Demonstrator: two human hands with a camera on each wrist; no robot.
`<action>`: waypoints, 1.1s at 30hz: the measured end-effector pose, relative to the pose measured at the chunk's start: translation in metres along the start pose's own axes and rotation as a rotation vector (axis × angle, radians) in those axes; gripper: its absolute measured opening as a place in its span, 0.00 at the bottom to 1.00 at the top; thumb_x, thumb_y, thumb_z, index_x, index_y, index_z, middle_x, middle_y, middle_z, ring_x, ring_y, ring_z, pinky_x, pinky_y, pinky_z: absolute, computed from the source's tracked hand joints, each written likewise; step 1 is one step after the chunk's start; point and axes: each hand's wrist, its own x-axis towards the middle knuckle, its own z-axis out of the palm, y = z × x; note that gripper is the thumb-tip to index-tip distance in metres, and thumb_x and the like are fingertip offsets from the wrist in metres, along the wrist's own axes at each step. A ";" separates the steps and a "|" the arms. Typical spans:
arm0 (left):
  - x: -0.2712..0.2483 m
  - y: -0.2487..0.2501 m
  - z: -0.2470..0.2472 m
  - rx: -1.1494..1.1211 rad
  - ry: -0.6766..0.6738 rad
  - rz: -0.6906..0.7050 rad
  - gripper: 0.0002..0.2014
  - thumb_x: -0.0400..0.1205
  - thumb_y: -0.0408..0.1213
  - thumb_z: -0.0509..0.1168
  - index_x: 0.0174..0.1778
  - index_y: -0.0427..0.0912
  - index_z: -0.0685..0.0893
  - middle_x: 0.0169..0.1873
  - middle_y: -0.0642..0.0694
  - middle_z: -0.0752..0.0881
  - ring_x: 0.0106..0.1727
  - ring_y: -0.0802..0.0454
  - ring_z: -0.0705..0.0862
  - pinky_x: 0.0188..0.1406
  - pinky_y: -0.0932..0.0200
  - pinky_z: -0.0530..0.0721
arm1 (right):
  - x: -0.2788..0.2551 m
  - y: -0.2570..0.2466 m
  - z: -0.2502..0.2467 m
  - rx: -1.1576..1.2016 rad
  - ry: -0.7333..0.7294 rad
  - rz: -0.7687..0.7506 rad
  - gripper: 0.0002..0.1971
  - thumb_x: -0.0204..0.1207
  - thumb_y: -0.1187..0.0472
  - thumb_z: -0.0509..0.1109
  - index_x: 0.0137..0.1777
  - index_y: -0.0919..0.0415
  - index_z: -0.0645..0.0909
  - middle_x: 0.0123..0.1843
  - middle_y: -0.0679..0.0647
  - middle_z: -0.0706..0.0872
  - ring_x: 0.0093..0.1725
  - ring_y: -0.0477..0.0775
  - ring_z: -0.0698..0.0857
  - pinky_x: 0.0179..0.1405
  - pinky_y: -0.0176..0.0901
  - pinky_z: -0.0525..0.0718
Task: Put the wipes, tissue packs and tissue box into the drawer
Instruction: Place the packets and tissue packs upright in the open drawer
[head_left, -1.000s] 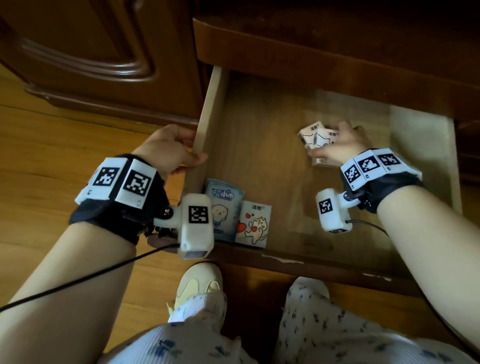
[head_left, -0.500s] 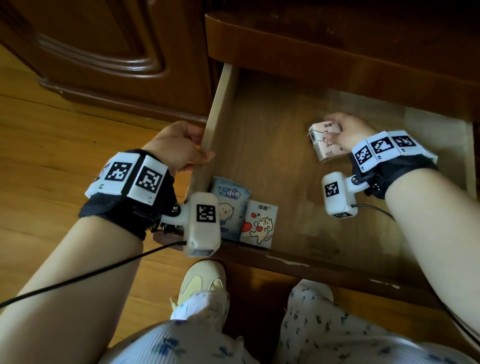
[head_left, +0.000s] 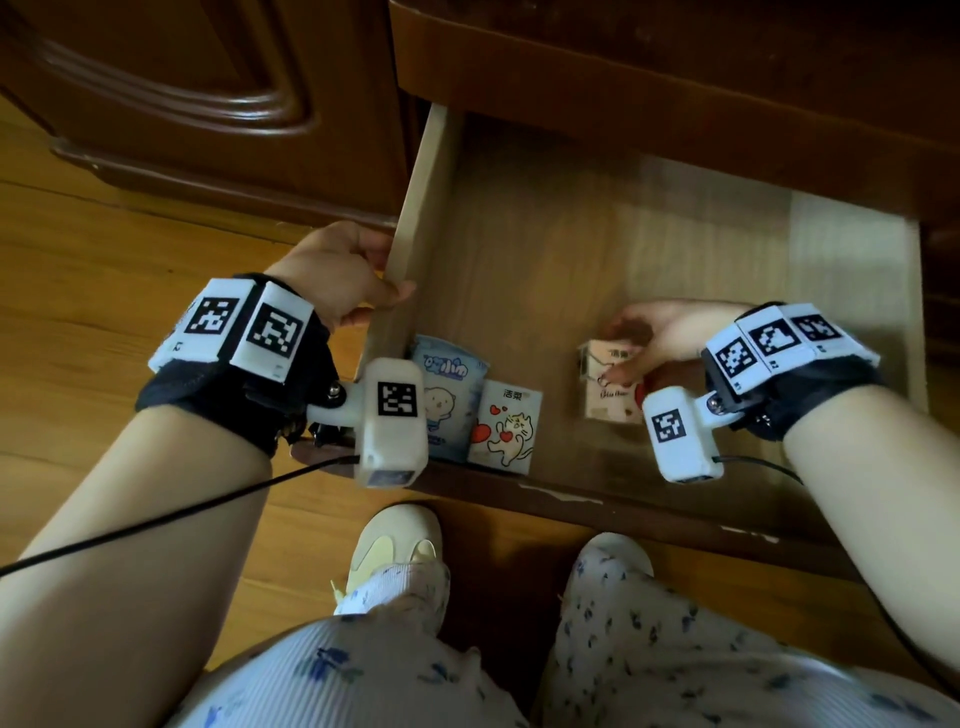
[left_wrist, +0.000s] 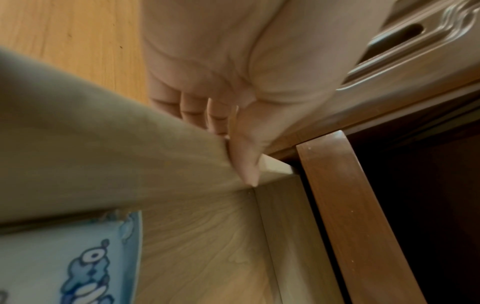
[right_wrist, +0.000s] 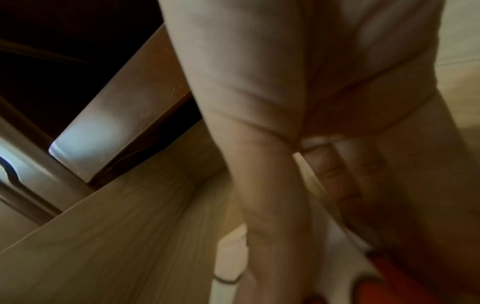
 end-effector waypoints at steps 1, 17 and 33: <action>0.000 0.000 0.000 0.002 0.002 -0.009 0.19 0.71 0.25 0.69 0.55 0.48 0.79 0.47 0.54 0.83 0.55 0.52 0.82 0.58 0.49 0.81 | -0.001 0.000 0.004 0.008 -0.048 0.003 0.35 0.61 0.57 0.81 0.69 0.53 0.72 0.56 0.49 0.85 0.52 0.52 0.86 0.52 0.47 0.84; -0.003 0.002 -0.001 -0.032 -0.025 -0.049 0.20 0.71 0.26 0.69 0.56 0.49 0.79 0.50 0.54 0.83 0.52 0.55 0.82 0.42 0.58 0.79 | -0.004 -0.029 0.025 -0.131 -0.312 -0.025 0.28 0.66 0.62 0.78 0.66 0.57 0.75 0.51 0.51 0.87 0.54 0.56 0.87 0.58 0.53 0.86; -0.002 0.001 0.000 -0.030 -0.019 -0.045 0.20 0.71 0.26 0.69 0.56 0.50 0.79 0.47 0.55 0.81 0.52 0.56 0.80 0.50 0.55 0.81 | 0.005 -0.028 0.033 -0.282 -0.303 -0.049 0.33 0.65 0.63 0.78 0.70 0.62 0.71 0.67 0.60 0.82 0.65 0.61 0.82 0.65 0.54 0.81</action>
